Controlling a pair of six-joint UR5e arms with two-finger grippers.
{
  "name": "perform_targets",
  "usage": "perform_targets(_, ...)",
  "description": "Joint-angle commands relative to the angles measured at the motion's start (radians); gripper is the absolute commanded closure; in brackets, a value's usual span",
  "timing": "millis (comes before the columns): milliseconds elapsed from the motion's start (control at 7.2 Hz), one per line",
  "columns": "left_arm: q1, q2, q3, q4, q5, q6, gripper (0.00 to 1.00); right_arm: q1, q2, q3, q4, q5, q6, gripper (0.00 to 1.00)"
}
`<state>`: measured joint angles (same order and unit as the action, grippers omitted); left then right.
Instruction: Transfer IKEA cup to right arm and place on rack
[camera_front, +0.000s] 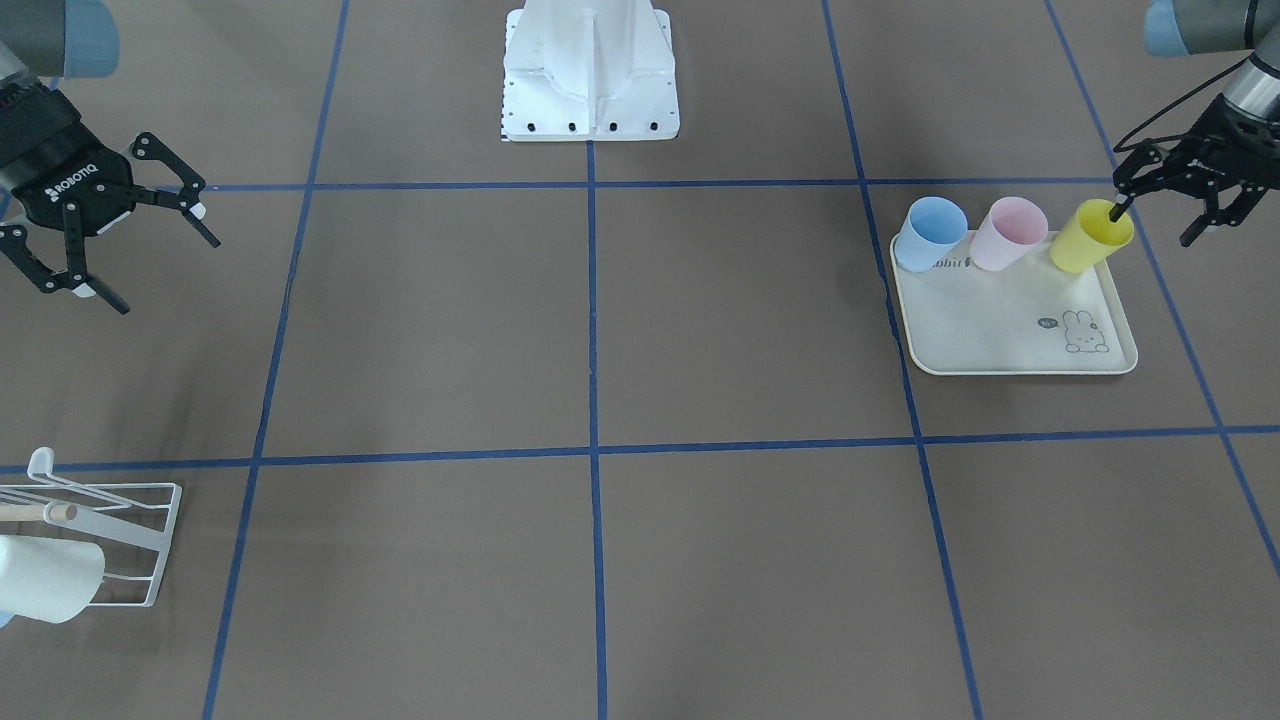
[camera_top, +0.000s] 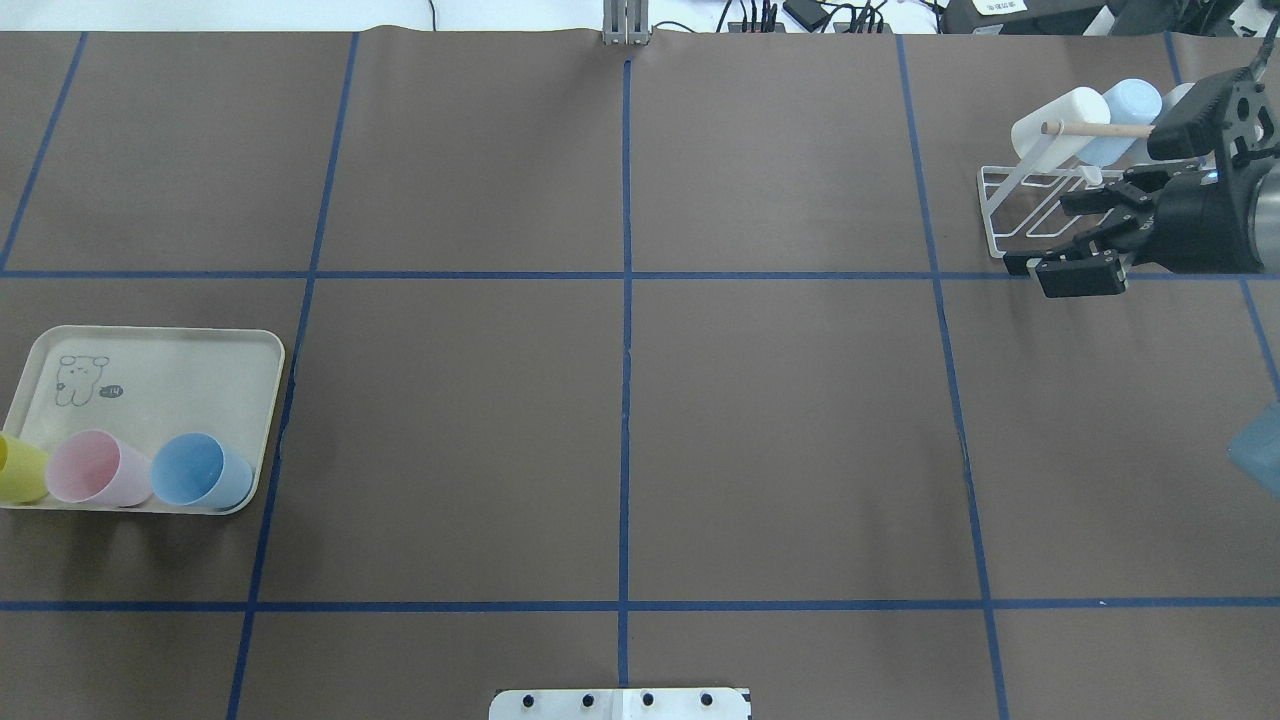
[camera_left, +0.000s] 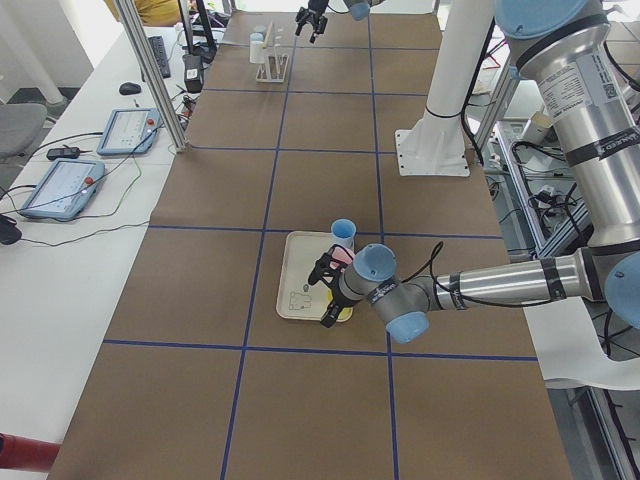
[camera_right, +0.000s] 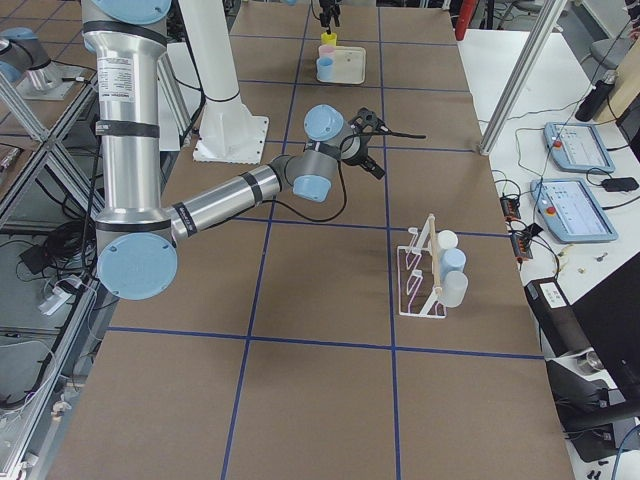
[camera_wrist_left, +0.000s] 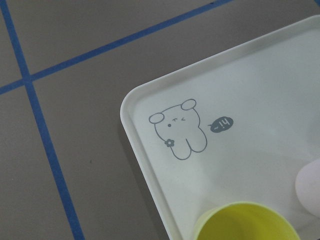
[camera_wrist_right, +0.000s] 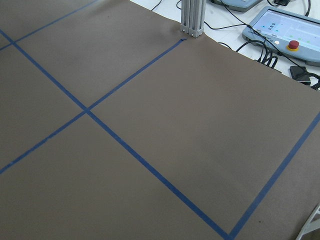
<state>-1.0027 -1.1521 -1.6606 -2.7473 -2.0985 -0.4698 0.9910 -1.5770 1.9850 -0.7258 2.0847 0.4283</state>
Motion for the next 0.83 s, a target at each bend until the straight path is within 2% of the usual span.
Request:
perform_targets(0, 0.038, 0.000, 0.005, -0.034, 0.000, -0.058, 0.56, 0.000, 0.000, 0.000, 0.000, 0.000, 0.000, 0.00)
perform_targets(278, 0.038, 0.000, 0.008, -0.043, 0.000, -0.056, 0.94, 0.000, 0.002, 0.000, 0.000, 0.000, 0.000, 0.00)
perform_targets(417, 0.035, 0.000, 0.007, -0.044, 0.002, -0.055, 1.00, -0.002, 0.003, 0.000, 0.003, 0.003, -0.003, 0.00)
perform_targets(695, 0.019, 0.000, -0.007, -0.045, 0.000, -0.055, 1.00, -0.002, 0.021, 0.002, 0.006, 0.015, -0.005, 0.00)
